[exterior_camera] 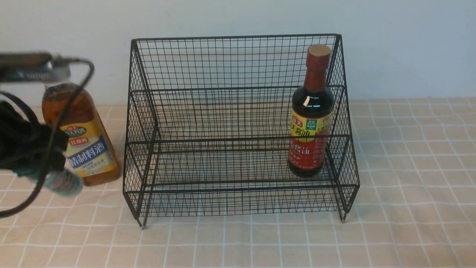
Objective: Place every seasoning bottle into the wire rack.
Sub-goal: Use the left arm to put the condiment bottle back on the shelf
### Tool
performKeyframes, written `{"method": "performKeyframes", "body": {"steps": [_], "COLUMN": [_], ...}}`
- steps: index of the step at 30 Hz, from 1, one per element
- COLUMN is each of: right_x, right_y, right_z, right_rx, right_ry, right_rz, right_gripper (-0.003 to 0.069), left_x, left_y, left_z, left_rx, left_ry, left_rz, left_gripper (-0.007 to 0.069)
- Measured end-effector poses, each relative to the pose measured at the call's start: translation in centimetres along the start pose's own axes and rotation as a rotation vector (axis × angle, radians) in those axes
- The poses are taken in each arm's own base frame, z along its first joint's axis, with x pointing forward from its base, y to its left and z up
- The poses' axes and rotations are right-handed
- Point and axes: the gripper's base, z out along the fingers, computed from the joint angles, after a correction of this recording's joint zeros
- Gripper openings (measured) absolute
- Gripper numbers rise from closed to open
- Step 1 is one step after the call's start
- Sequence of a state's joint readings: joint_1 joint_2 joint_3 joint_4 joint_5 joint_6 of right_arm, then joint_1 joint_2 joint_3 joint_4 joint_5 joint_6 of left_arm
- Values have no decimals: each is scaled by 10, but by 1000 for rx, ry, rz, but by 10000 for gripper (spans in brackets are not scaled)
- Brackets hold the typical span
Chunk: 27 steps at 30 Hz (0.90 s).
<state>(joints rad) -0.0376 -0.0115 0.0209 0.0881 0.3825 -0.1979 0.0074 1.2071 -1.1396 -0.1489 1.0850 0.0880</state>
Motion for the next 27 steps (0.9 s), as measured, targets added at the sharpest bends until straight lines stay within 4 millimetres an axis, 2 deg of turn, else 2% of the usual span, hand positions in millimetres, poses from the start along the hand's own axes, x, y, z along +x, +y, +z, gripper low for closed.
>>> {"method": "performKeyframes", "body": {"steps": [1, 3, 4, 7, 11, 13, 14, 17, 23, 27], "right_x": [0, 0, 0, 0, 0, 0, 0, 0, 0, 0], "right_y": [0, 0, 0, 0, 0, 0, 0, 0, 0, 0], "right_z": [0, 0, 0, 0, 0, 0, 0, 0, 0, 0], "right_rx": [0, 0, 0, 0, 0, 0, 0, 0, 0, 0], "right_ry": [0, 0, 0, 0, 0, 0, 0, 0, 0, 0], "right_rz": [0, 0, 0, 0, 0, 0, 0, 0, 0, 0], "right_gripper": [-15, -15, -15, -15, -15, -15, -15, -15, -15, -15], "left_x": [-3, -5, -5, -8, -12, -14, -16, -19, -23, -23], "left_y": [-10, -19, -22, -49, -76, -86, -94, -103, -107, -107], "left_z": [-12, -19, -19, -20, 4, 20, 34, 55, 88, 102], "left_rx": [30, 57, 64, 119, 121, 106, 95, 78, 42, 19], "left_ry": [-44, -70, -71, -72, -23, 4, 19, 38, 75, 110], "left_rz": [38, 66, 77, 171, 236, 249, 267, 296, 321, 338], "left_gripper": [332, 332, 332, 332, 332, 332, 332, 332, 332, 332]}}
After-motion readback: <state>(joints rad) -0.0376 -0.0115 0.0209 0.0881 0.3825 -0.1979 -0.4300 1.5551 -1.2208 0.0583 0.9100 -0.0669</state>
